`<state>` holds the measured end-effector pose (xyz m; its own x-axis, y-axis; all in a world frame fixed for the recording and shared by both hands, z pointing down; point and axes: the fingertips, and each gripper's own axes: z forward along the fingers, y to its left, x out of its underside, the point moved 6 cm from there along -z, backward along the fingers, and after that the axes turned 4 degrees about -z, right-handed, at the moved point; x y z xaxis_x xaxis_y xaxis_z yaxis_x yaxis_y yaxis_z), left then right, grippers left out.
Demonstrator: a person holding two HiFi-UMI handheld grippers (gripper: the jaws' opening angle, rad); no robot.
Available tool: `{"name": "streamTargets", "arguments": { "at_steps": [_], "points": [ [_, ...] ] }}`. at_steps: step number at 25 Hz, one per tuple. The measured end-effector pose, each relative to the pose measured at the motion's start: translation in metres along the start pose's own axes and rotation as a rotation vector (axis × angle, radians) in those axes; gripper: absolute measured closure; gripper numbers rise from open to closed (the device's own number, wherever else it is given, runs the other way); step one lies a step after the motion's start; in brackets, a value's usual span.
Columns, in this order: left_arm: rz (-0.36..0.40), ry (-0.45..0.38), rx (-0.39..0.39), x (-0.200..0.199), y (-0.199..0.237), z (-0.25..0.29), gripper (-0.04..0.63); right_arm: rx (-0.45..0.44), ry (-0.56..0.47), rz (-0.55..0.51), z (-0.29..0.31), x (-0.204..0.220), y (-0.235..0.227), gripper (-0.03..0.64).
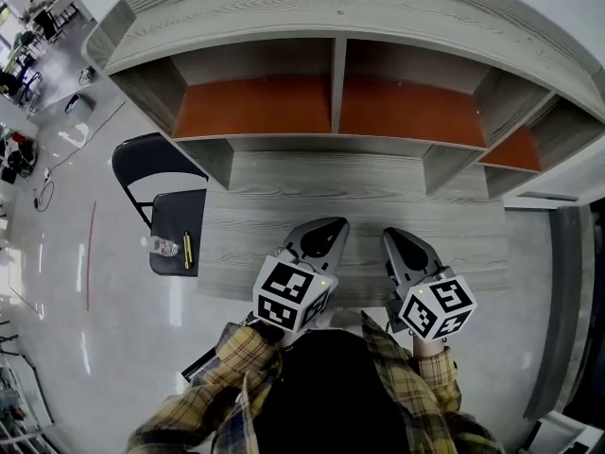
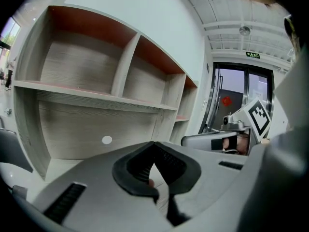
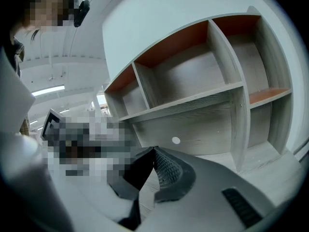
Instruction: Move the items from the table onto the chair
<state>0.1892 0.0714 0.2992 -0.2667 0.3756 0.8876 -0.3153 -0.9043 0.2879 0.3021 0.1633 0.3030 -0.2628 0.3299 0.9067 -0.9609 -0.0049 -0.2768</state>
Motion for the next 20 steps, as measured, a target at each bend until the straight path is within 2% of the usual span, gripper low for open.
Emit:
{"name": "streamTargets", "arguments": {
  "at_steps": [20],
  "points": [
    [0.015, -0.01, -0.028, 0.001, 0.013, -0.018, 0.592, -0.023, 0.025, -0.016, 0.005, 0.011, 0.02, 0.6]
  ]
}}
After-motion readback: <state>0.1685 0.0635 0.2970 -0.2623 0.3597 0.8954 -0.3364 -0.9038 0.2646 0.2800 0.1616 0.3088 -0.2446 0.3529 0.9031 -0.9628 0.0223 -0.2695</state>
